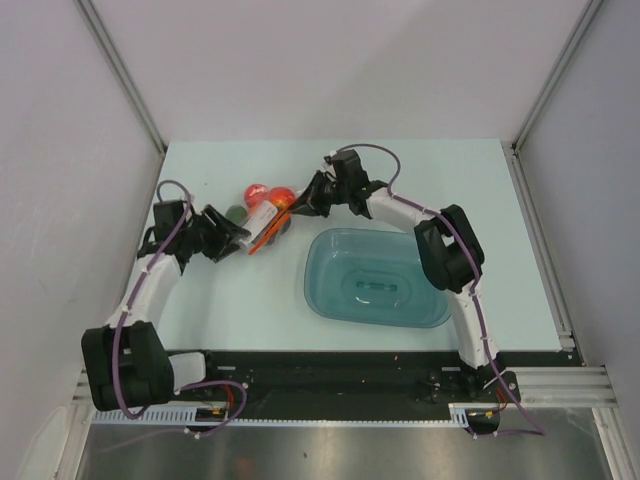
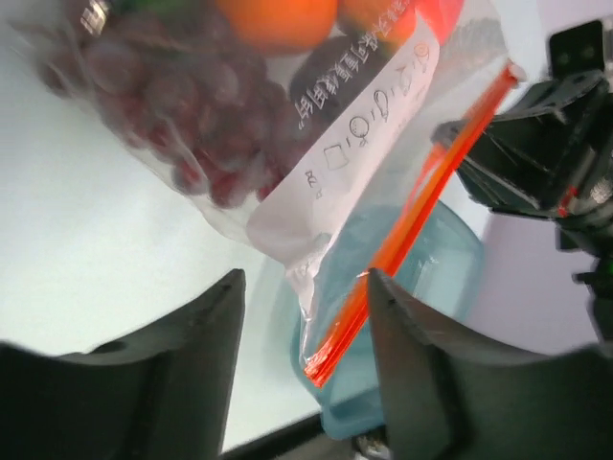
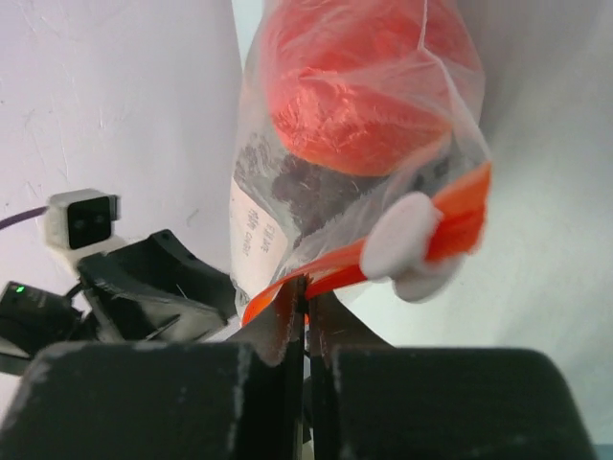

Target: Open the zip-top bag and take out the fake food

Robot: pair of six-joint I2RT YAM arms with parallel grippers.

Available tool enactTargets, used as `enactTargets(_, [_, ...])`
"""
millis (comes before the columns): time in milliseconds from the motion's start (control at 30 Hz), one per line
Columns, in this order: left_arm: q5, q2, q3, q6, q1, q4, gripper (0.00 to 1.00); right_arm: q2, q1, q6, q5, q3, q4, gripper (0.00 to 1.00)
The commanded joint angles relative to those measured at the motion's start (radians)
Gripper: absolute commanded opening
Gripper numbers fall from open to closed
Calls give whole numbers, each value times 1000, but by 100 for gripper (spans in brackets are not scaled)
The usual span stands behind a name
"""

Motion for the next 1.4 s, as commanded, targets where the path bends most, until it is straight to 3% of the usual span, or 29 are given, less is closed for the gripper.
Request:
enactTargets(0, [-326, -107, 164, 254, -52, -224, 71, -3, 9, -24, 14, 88, -24, 0])
enactTargets(100, [-563, -123, 265, 363, -210, -268, 70, -29, 15, -16, 5, 72, -35, 0])
enactTargets(167, [-628, -76, 319, 442, -332, -294, 65, -39, 19, -9, -3, 56, -26, 0])
enactTargets(200, [-697, -16, 375, 461, -371, -310, 55, -42, 21, -6, -10, 53, -26, 0])
enactTargets(267, [-748, 47, 426, 539, -486, -324, 47, -42, 27, -6, -18, 55, -24, 0])
enactTargets(367, [-846, 162, 537, 625, -575, -347, 46, -43, 29, -9, -32, 55, -29, 0])
enactTargets(600, [-875, 334, 702, 722, -609, -393, 47, -54, 26, -6, -47, 44, -18, 0])
enactTargets(733, [-874, 374, 706, 730, -612, -414, 53, -51, 24, 10, -50, 30, 2, 0])
enactTargets(967, [-836, 432, 693, 746, -612, -393, 49, -33, 29, 31, -59, 39, 22, 0])
enactTargets(1133, [-900, 521, 750, 757, -600, -443, 35, -14, 29, 33, -67, 58, 19, 0])
enactTargets(1233, [-963, 534, 785, 716, -571, -474, 20, 4, 32, 19, -70, 82, 3, 0])
enactTargets(1300, [-1028, 514, 775, 691, -548, -488, 5, 30, 32, -7, -76, 123, -30, 0])
enactTargets(1367, [-1065, 479, 750, 655, -528, -501, 0, 59, 35, -35, -84, 168, -90, 0])
